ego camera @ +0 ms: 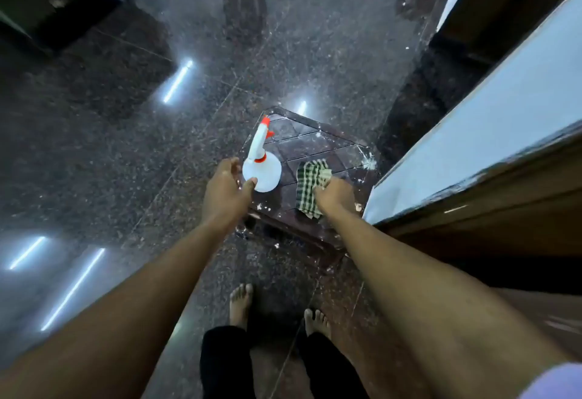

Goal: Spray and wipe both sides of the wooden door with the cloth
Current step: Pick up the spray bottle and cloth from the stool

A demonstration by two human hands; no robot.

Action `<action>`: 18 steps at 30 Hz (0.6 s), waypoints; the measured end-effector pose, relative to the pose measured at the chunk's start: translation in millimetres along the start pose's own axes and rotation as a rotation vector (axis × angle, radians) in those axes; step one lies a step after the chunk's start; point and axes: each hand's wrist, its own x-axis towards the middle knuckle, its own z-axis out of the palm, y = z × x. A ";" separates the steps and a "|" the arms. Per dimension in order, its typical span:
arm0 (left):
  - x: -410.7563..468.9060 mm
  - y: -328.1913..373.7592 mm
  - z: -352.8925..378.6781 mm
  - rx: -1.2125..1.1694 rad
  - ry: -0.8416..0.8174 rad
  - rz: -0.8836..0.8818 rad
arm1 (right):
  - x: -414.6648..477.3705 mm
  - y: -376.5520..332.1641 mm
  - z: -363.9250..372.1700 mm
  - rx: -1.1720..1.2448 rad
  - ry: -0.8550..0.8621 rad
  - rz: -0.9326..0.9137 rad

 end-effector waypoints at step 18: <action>84.8 -0.1 34.3 -0.215 -0.293 0.326 | 11.8 -8.6 -9.2 0.517 -0.046 0.099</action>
